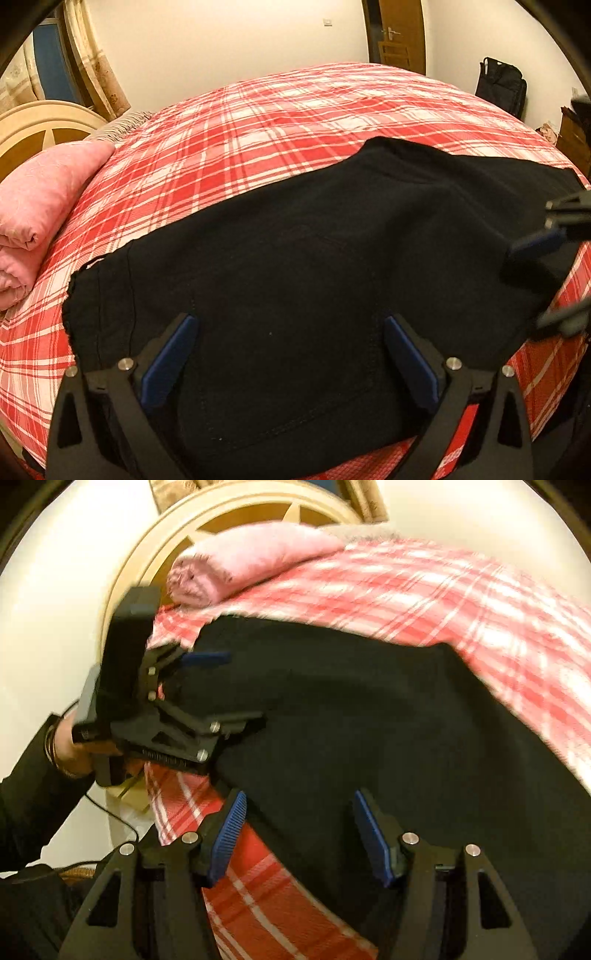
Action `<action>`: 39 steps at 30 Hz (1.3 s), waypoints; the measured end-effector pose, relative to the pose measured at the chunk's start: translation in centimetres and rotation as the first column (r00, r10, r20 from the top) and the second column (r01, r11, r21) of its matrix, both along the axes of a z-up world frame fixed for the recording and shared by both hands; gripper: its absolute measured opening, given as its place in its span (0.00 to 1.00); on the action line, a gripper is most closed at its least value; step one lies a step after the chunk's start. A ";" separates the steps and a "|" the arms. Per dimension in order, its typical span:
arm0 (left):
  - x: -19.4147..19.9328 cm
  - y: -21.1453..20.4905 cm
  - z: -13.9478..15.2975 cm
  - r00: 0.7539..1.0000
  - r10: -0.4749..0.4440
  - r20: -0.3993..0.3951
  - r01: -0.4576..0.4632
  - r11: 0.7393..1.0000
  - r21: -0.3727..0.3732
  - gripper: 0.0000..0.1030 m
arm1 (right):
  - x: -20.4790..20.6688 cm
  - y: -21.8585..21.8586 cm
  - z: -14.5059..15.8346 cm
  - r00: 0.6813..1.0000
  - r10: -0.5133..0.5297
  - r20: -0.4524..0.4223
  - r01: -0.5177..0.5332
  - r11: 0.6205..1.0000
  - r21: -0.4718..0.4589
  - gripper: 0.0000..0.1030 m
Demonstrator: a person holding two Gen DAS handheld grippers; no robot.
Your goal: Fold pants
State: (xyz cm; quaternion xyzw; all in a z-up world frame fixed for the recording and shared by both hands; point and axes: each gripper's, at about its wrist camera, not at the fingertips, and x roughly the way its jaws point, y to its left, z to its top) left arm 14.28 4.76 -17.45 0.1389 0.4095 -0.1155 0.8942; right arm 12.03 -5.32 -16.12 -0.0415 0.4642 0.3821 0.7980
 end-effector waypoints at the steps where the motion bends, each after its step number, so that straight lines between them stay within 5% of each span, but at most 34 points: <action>1: -0.1 0.0 -0.1 1.000 -0.003 0.002 0.003 1.000 0.001 1.00 | 0.0 0.4 -0.9 0.999 0.006 -0.032 -0.007 1.000 -0.022 0.60; 10: -1.3 -0.2 0.0 1.000 -0.001 0.023 0.001 1.000 0.024 1.00 | -1.4 -0.6 -1.5 1.000 0.011 0.000 -0.011 1.000 -0.018 0.61; 17: -3.2 -2.2 3.8 0.991 -0.056 0.124 0.061 0.998 -0.034 1.00 | -1.8 -4.1 0.2 0.996 -0.086 0.003 0.086 0.994 0.064 0.61; 22: -2.1 -5.7 2.2 0.989 -0.128 0.078 0.129 0.992 -0.006 1.00 | -2.3 -6.9 1.1 0.987 -0.159 0.029 0.159 0.987 0.021 0.61; 26: -2.0 -6.4 -1.0 0.990 -0.138 -0.005 0.138 0.990 0.022 1.00 | -1.8 -11.2 -0.8 0.956 -0.290 -0.045 0.289 0.957 -0.025 0.61; 29: -2.0 -5.9 -0.4 0.993 -0.120 -0.021 0.120 0.992 -0.026 1.00 | -2.1 -14.9 -0.7 0.938 -0.334 -0.092 0.341 0.937 0.074 0.61; 34: -2.3 -7.6 2.2 0.988 -0.142 0.057 0.144 0.989 -0.033 1.00 | -3.6 -23.5 2.0 0.850 -0.527 -0.014 0.522 0.837 0.164 0.61; 39: -2.2 -11.3 2.9 0.972 -0.222 0.082 0.226 0.973 -0.043 1.00 | -6.0 -35.8 2.8 0.638 -0.770 0.023 0.764 0.636 0.108 0.56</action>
